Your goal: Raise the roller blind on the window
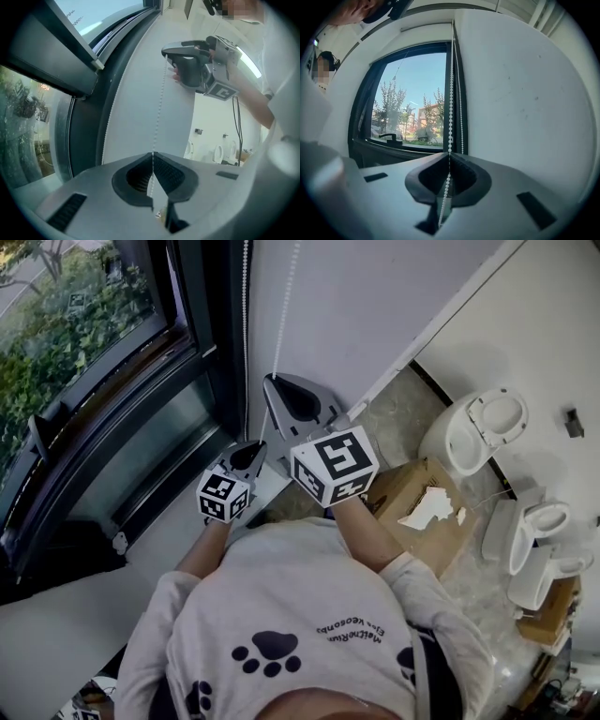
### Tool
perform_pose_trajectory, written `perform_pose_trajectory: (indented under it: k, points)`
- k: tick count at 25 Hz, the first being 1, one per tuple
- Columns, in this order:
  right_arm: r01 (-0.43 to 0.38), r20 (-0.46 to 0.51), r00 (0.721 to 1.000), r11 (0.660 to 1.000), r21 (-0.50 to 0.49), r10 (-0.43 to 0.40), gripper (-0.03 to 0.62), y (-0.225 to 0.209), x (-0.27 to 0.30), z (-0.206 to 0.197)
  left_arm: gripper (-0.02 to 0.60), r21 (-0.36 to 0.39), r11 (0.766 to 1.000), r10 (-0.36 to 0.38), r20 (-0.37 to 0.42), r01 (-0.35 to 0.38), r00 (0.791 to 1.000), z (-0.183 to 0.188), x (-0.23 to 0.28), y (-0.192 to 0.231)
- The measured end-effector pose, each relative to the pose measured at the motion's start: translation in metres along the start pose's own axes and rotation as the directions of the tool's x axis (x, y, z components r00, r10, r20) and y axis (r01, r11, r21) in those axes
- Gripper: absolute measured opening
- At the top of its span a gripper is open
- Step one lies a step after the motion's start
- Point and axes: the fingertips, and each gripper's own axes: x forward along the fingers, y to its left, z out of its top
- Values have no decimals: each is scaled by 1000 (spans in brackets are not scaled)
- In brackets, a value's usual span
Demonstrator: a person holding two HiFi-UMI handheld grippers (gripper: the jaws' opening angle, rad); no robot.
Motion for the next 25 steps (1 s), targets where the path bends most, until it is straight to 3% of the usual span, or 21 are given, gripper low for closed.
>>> perform_pose_trajectory:
  k: [8,12,13,14,15,21,25]
  points:
    - [28,-26,999,1000,-1,-28,11,-3,-2,-27,17,-47,999,14,-45,-16,999,-26,-1,0]
    - [40,-41,998,999,-17,-41,9,-5,-1,-37,17,-23,1000,-1,-71,0,997,-35,0,-2]
    - [43,-41,998,999,-18,-44,9,-6,-1,-37,28,-20,1000,-16,-73,15,997,-35,0,-4]
    - [45,-41,998,999,-19,-45,11,-7,-1,-38,81,-24,999,-30,-68,28,997,-33,0,-5]
    - [45,-41,998,999,-19,-46,9,-8,-1,-37,121,-32,999,-39,-56,37,998,-29,0,-6]
    - [42,-39,998,999,-17,-42,9,-8,1,-38,121,-50,994,-91,85,95,992,44,-7,-8]
    - [36,-36,999,999,-22,-37,9,-5,2,-37,121,-9,998,-58,124,59,991,110,-21,-2]
